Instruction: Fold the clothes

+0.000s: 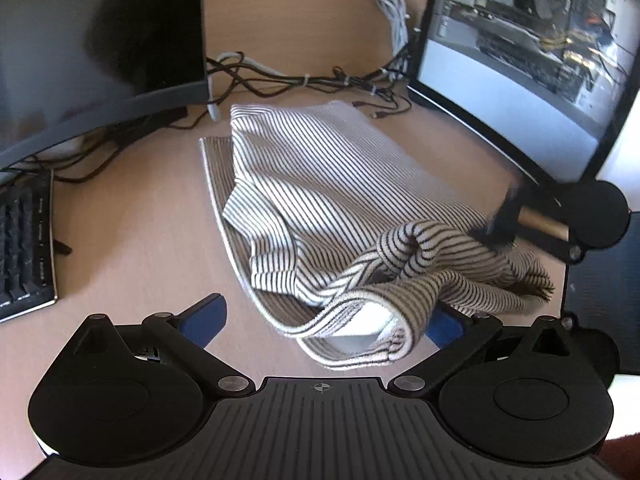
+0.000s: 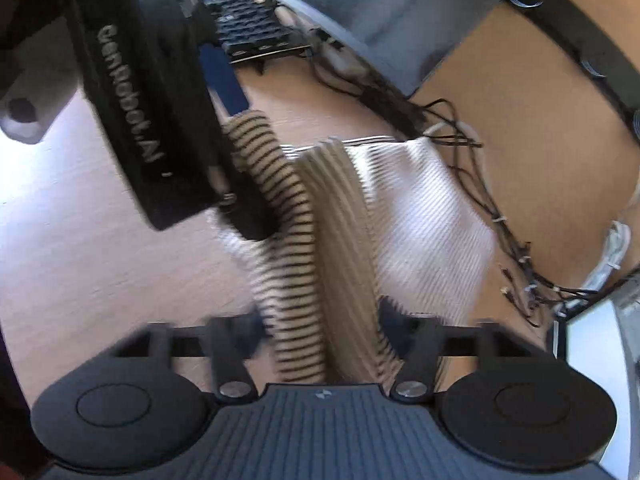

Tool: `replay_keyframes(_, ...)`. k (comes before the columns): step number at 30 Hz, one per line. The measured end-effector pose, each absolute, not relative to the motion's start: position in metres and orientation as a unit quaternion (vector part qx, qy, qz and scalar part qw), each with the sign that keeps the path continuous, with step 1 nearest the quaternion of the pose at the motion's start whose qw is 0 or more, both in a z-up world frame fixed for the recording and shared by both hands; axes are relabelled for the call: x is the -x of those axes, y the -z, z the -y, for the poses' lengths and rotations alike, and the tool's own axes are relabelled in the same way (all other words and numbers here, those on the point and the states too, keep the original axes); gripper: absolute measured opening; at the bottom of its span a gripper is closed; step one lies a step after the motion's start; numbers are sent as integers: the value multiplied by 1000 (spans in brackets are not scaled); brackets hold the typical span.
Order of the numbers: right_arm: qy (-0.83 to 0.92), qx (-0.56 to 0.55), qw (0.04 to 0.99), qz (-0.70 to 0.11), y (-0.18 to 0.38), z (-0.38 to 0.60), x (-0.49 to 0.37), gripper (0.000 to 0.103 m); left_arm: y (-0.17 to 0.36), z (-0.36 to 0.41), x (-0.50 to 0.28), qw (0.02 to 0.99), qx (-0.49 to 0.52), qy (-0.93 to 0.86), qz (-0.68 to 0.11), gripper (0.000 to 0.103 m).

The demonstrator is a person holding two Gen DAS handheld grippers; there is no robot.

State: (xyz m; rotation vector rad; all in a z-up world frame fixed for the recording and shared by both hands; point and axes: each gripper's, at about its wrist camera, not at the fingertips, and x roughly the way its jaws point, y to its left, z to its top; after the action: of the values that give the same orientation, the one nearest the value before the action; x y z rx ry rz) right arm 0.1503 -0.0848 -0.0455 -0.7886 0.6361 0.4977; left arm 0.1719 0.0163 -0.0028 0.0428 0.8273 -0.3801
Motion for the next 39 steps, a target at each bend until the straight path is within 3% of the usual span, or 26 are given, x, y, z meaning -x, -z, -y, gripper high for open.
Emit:
replay_keyframes(3,-241,376,840,-309,39,85,-160,29,-5,-26,-170,901,7,188,-391,103)
replay_keyframes(11,-250,388,820,-338,10,95,-158,25,-24,-92,-165,912,82,152,-373,103)
replay_keyframes(20,-298,353,775,-431,-16,100,-94,24,-21,-80,-182,909,46,218,-352,103)
replay_keyframes(24,-333,400,745,-417,-59,99,-66,24,-11,-39,-198,896,-24,278,-345,103)
replay_keyframes(31,-389,435,701,-411,-60,91,-139,24,22,-18,-211,868,-106,310,-374,103)
replay_keyframes(36,-426,457,668,-405,-60,85,-191,28,18,-53,-210,879,-70,278,-382,103)
replay_keyframes(39,-410,441,678,-421,-24,90,-227,33,6,-80,-202,885,-23,258,-387,103)
